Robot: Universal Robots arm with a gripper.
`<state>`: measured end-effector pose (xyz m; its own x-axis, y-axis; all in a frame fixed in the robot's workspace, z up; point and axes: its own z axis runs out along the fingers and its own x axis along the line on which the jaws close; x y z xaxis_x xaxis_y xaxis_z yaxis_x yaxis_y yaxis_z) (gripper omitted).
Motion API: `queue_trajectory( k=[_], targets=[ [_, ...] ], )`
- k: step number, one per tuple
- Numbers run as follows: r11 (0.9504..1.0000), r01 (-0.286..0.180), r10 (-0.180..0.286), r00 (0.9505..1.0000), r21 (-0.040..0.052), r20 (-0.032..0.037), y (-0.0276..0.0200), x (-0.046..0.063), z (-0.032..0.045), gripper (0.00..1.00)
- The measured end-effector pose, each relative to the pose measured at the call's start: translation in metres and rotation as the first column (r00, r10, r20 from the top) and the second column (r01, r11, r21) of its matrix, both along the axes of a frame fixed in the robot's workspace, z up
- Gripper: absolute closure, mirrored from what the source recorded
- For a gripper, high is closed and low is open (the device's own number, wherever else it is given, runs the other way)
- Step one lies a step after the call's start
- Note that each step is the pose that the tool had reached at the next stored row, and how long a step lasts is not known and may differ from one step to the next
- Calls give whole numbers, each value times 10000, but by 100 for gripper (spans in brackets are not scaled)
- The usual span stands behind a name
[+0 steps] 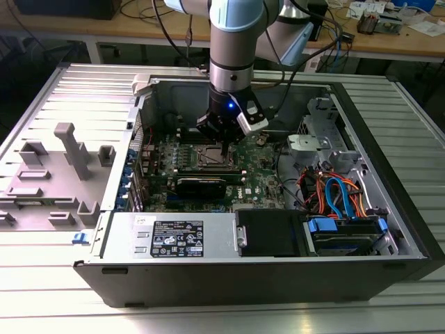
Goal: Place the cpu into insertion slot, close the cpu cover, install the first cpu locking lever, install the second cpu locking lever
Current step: 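Install the second cpu locking lever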
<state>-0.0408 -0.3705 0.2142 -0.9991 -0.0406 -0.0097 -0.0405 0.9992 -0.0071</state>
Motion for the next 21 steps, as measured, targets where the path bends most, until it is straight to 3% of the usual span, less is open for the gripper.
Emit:
queue_trajectory(
  k=[13,18,21],
  targets=[
    [10000,1,-1,10000,-2,-23,-1,23,25,89],
    [10000,0,0,10000,0,-46,-3,25,141,89],
    [10000,0,0,10000,3,-75,-5,34,151,89]
  ],
)
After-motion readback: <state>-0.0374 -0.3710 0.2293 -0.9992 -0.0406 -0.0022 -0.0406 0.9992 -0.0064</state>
